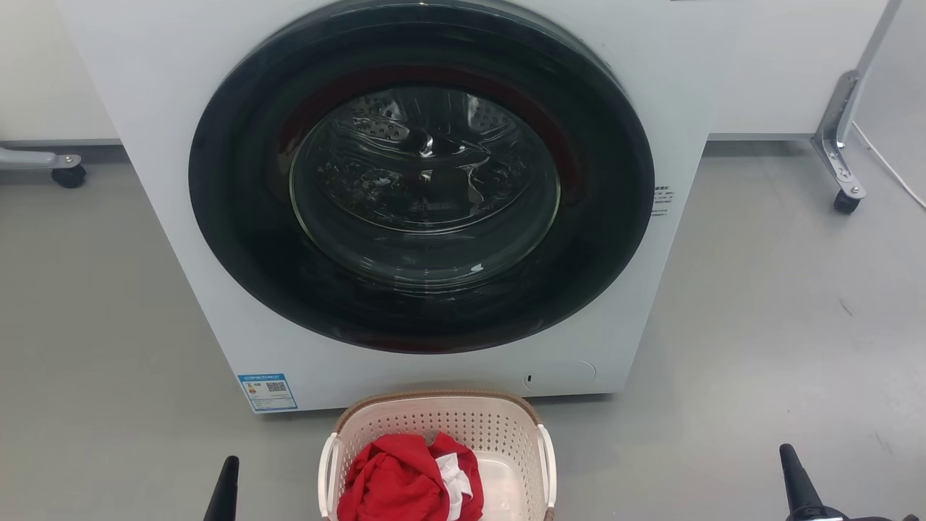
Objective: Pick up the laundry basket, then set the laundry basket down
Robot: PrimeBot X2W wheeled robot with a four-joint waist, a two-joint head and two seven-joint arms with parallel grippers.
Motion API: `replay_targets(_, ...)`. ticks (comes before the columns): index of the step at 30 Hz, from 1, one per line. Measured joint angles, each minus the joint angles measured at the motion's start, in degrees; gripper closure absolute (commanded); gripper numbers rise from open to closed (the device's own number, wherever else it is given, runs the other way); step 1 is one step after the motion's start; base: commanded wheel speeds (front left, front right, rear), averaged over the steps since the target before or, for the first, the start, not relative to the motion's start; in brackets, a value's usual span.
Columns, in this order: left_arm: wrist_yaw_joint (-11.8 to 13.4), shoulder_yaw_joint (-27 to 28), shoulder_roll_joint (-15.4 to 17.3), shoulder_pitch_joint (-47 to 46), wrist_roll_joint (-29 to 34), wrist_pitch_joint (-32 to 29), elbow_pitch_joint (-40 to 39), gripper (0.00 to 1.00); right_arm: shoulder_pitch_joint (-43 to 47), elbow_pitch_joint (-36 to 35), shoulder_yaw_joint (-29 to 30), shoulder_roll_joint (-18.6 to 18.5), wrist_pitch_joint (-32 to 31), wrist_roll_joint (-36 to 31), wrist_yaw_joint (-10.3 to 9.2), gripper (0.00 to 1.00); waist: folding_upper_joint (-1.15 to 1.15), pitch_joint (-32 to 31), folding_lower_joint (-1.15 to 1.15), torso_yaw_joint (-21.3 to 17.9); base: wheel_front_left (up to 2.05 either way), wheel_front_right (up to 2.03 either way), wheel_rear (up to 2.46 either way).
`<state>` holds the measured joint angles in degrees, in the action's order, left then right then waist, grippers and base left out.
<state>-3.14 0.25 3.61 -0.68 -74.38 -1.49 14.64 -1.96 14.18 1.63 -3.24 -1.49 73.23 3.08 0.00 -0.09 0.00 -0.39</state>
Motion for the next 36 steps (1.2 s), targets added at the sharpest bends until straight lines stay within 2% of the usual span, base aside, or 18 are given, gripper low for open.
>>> replay_targets(24,-3.5,4.8,-1.1,-3.5,-16.1,-4.7,2.1,1.0,-2.5,2.7,5.7,0.6,-4.6,17.6,3.49,1.0,0.0,0.2,0.0,0.4,0.0,0.0,0.0)
replay_targets(36,-3.9,4.9,-1.2,-3.9,-17.3,-4.8,2.2,1.0,-3.3,2.9,5.9,0.7,-5.0,18.2,3.81,1.0,0.0,0.2,0.0,0.4,0.0,0.0,0.0)
